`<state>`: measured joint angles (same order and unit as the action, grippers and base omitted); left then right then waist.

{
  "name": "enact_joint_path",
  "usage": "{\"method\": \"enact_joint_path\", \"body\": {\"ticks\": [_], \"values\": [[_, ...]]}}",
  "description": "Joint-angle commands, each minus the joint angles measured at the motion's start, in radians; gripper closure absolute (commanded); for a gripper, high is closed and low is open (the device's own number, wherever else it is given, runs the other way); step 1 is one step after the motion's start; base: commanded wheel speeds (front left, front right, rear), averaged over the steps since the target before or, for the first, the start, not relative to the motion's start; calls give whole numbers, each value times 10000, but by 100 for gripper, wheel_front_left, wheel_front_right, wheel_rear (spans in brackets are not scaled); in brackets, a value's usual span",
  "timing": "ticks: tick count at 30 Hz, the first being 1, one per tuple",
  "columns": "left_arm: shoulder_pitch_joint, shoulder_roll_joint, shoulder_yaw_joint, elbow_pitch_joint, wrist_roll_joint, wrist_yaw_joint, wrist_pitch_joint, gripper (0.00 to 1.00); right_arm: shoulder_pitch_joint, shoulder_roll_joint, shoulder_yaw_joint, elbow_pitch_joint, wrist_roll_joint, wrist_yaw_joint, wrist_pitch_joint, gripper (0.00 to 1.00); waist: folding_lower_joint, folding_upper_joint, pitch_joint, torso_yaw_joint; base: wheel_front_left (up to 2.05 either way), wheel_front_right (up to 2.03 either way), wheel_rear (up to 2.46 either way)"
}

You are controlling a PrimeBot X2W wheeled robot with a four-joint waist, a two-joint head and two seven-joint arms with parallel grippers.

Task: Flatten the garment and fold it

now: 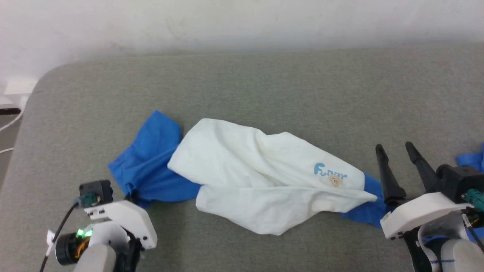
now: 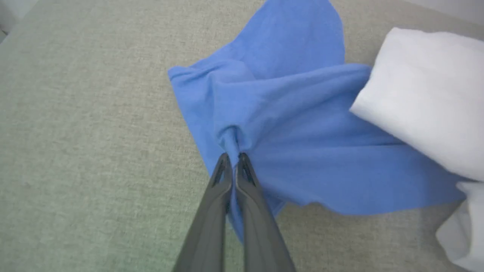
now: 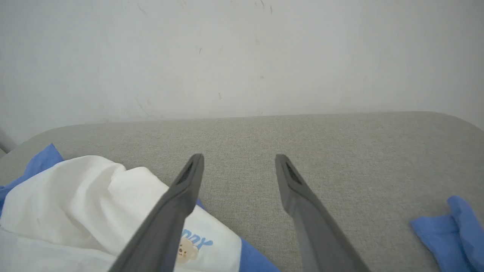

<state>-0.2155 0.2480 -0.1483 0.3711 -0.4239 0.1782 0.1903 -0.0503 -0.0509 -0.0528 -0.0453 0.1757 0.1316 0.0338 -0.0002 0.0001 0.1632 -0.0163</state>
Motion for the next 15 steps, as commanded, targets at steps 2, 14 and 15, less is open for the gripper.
{"method": "enact_joint_path", "body": {"ticks": [2,14,15], "values": [[715,-140,117,-993,-378,-117,-178,0,145,7,21,-40,-99,-9,268,0,2,-1,-319,566,0,0,0],[766,-671,3,-2486,613,-651,-4378,0,-62,-665,3041,-317,-234,-9,1620,0,2,-1,-202,670,0,0,0],[755,-744,5,-2537,716,-618,-4433,0,-160,-959,3506,-301,-270,-9,1835,0,2,-1,-176,672,0,0,0]]}}
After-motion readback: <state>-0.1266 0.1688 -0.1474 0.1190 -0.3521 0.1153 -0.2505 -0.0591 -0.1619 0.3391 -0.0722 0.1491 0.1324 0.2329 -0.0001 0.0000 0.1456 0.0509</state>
